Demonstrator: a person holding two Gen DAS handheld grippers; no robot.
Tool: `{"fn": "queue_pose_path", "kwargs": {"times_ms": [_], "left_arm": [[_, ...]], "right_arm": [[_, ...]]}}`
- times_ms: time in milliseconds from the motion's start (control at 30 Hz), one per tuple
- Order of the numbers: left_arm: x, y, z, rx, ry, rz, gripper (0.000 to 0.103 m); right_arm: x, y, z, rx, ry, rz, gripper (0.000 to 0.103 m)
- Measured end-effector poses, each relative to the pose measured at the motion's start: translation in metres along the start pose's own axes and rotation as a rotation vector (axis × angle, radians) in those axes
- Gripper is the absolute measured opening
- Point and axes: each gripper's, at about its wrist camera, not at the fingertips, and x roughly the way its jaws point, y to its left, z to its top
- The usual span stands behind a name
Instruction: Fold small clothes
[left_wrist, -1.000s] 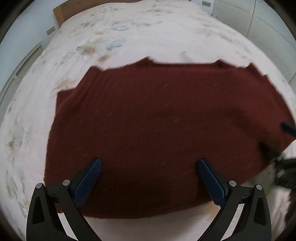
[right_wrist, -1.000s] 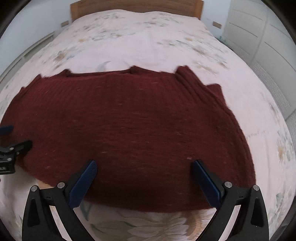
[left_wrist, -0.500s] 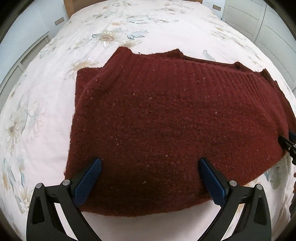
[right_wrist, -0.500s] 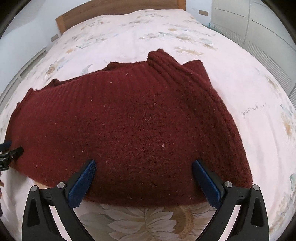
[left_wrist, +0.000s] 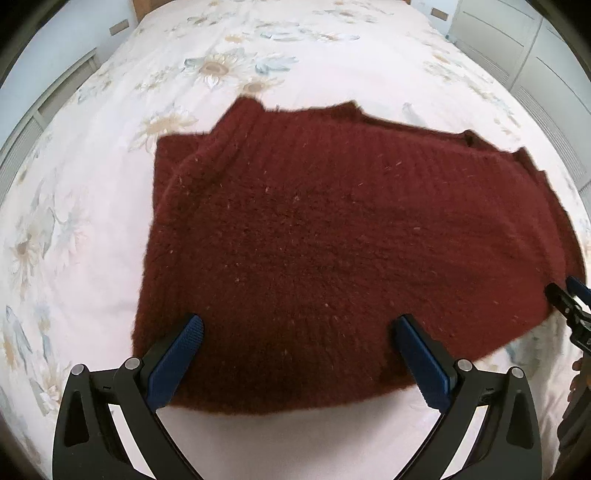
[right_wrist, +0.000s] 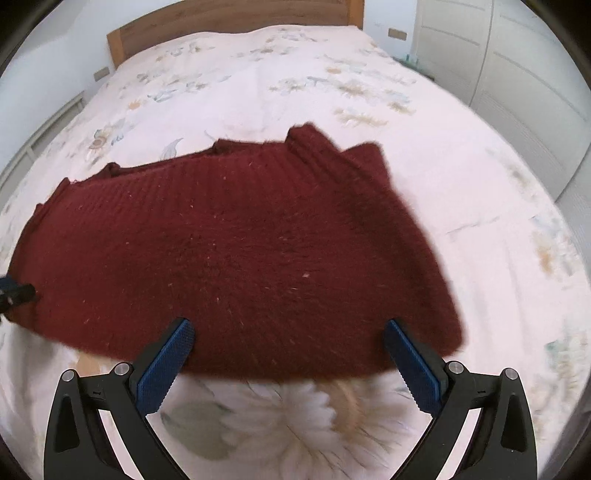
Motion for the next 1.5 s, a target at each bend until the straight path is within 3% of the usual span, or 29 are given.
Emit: {"fn": "queue_pose_path", "kwargs": {"times_ms": [233,500,633,867,1100,1400,1467,1500], "left_arm": [[-0.041,0.025,0.007,0.015,-0.031,0.009,0.102],[-0.044,0.092,0.001,-0.104,0.021,0.058,0.102],[-0.032,0.11,-0.001,-0.149,0.047,0.02,0.102],[-0.002,0.108,-0.003,-0.149,0.09,-0.053,0.102],[0.018,0.116,0.0,-0.233,0.101,-0.15,0.102],[0.024,0.11,-0.002,-0.215,0.089,-0.206,0.101],[0.024,0.105,-0.002,-0.197,0.093,-0.233,0.094],[0.022,0.103,-0.001,-0.185,0.091,-0.244,0.082]], "right_arm": [[-0.043,-0.02,-0.009,-0.015,-0.031,-0.03,0.103],[-0.055,-0.051,-0.031,0.038,0.003,-0.087,0.103],[-0.057,-0.063,-0.041,0.072,0.029,-0.095,0.103],[-0.048,-0.067,-0.051,0.079,0.073,-0.107,0.103],[-0.04,-0.064,-0.056,0.09,0.092,-0.088,0.103],[-0.039,-0.063,-0.054,0.095,0.082,-0.073,0.103],[-0.041,-0.062,-0.054,0.099,0.077,-0.07,0.103],[-0.042,-0.063,-0.054,0.101,0.073,-0.069,0.103]]}}
